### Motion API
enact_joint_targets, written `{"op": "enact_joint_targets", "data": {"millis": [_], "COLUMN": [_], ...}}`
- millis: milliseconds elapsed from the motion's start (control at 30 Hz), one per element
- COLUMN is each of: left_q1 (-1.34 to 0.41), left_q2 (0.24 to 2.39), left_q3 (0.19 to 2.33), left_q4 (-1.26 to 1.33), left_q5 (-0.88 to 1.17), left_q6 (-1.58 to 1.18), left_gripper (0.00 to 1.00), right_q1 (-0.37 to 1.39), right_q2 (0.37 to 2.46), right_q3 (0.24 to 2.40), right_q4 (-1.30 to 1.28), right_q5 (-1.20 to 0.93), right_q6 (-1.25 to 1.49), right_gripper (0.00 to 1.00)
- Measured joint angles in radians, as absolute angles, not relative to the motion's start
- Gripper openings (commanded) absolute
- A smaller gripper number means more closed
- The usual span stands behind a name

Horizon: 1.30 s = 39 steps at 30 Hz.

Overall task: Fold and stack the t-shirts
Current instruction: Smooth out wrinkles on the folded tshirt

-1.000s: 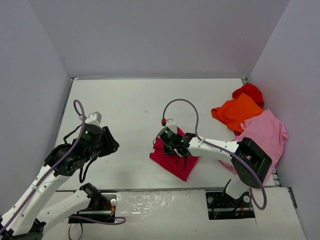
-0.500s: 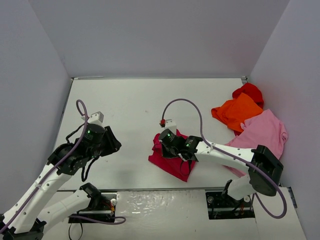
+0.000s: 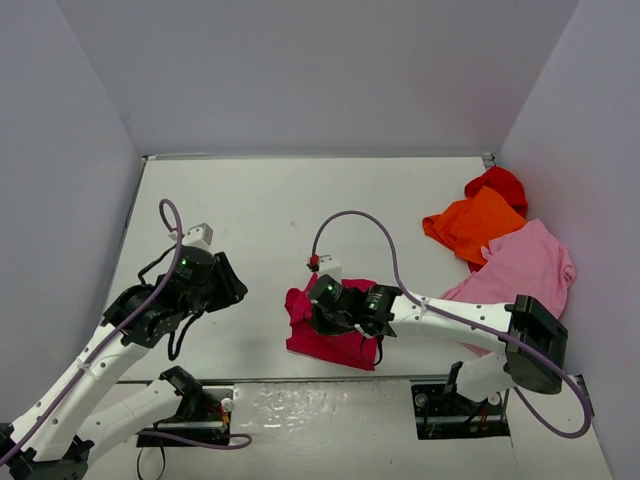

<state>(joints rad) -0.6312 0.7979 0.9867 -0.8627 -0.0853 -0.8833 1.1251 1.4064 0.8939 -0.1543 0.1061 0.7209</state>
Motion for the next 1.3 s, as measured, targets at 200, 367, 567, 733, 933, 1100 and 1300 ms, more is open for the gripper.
{"op": "enact_joint_targets", "data": {"millis": [200, 367, 567, 733, 933, 1100, 1300], "left_q1": [-0.631, -0.63, -0.63, -0.628, -0.627, -0.627, -0.626], "left_q2": [0.802, 0.813, 0.818, 0.855, 0.914, 0.939, 0.94], "left_q3": [0.987, 0.987, 0.974, 0.955, 0.89, 0.844, 0.839], "left_q4": [-0.862, -0.856, -0.833, -0.792, -0.728, -0.687, -0.667], "left_q5": [-0.084, -0.081, -0.074, -0.046, 0.001, 0.034, 0.047], "left_q6": [-0.883, -0.883, -0.883, -0.883, -0.887, -0.9, -0.902], "left_gripper": [0.32, 0.32, 0.32, 0.32, 0.32, 0.32, 0.32], "right_q1": [1.154, 1.156, 1.081, 1.01, 1.045, 1.126, 1.189], "right_q2": [1.425, 1.377, 1.263, 1.35, 1.466, 1.552, 1.591], "right_q3": [0.886, 0.851, 0.83, 0.829, 0.834, 0.915, 0.983], "right_q4": [-0.154, -0.154, -0.159, -0.151, -0.09, -0.075, -0.049], "right_q5": [0.058, 0.098, 0.173, 0.185, 0.144, 0.133, 0.104], "right_q6": [0.741, 0.77, 0.784, 0.762, 0.754, 0.747, 0.742], "right_gripper": [0.98, 0.83, 0.0, 0.0, 0.0, 0.0, 0.0]}}
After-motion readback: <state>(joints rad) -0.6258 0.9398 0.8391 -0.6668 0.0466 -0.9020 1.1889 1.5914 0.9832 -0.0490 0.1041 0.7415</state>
